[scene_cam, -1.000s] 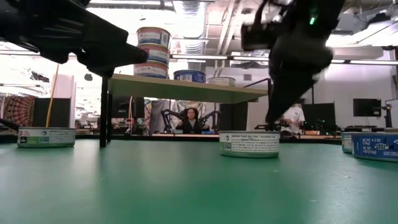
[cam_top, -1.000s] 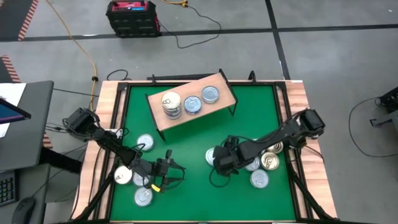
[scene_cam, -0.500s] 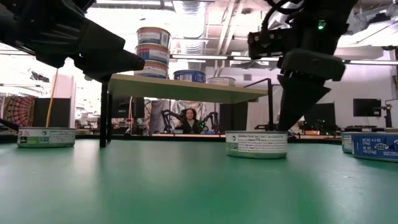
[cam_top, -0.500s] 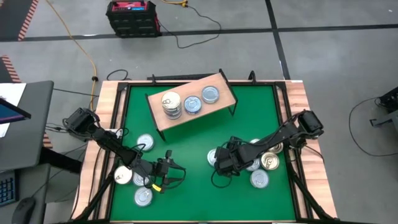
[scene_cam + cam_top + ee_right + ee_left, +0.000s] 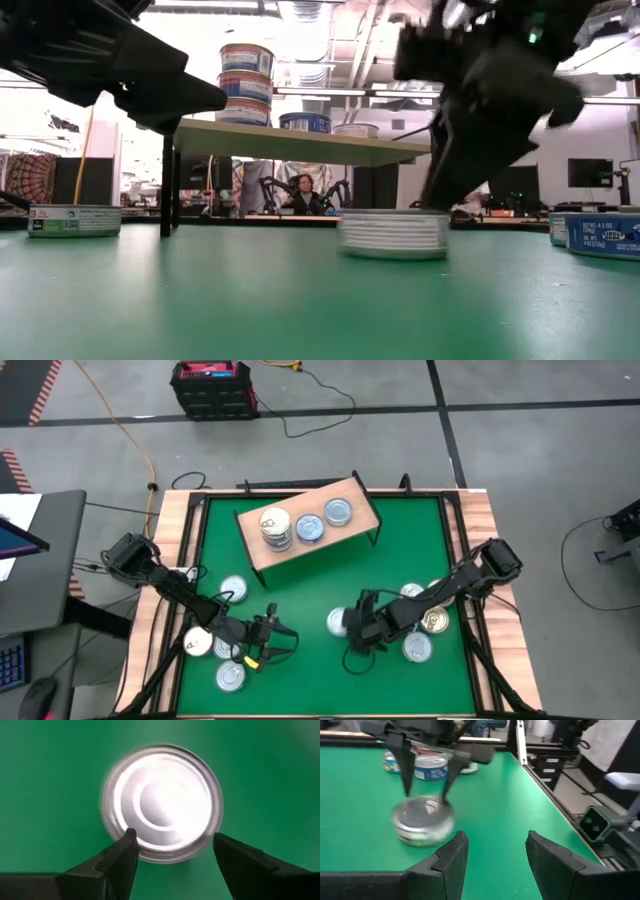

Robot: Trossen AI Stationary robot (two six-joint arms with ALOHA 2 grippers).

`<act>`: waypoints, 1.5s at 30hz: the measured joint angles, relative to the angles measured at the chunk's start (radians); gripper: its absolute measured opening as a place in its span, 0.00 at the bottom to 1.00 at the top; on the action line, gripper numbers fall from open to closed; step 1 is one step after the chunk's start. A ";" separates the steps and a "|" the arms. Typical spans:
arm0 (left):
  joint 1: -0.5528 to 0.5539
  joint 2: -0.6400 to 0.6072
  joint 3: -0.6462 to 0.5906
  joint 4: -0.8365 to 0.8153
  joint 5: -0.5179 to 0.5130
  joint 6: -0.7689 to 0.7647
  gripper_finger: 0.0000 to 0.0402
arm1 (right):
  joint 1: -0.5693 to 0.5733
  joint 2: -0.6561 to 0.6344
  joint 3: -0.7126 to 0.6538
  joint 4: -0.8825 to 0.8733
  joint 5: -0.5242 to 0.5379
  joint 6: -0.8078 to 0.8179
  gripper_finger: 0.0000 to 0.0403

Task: Stack canned seafood by type on shelf
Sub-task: Stack the green white tuna can on top of the green white tuna can on the shelf

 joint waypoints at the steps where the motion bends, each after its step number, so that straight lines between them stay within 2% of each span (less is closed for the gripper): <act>1: 0.002 0.002 0.000 0.001 0.010 -0.008 0.47 | 0.005 0.001 0.008 0.022 -0.017 -0.025 0.71; 6: 0.008 0.081 0.072 -0.039 0.015 -0.011 0.47 | 0.014 0.002 0.077 -0.039 -0.036 -0.109 0.71; 10: 0.008 0.170 0.183 -0.180 0.017 0.009 0.47 | 0.008 -0.004 0.113 -0.167 -0.072 -0.107 0.71; 15: 0.010 0.224 0.321 -0.435 -0.016 -0.053 0.47 | 0.014 -0.004 0.115 -0.160 -0.218 -0.042 0.71; 21: 0.017 0.291 0.428 -0.523 -0.033 -0.066 0.49 | 0.055 -0.004 0.085 -0.106 -0.209 0.076 0.71; 30: 0.046 0.310 0.443 -0.587 -0.027 -0.162 0.60 | 0.093 -0.005 0.007 0.061 -0.149 0.137 0.71; 39: 0.070 0.309 0.444 -0.555 0.008 -0.192 0.61 | 0.092 -0.006 -0.042 0.191 -0.126 0.125 0.71; 45: 0.070 0.309 0.444 -0.544 0.041 -0.190 0.61 | 0.089 0.011 -0.057 0.215 -0.126 0.120 0.71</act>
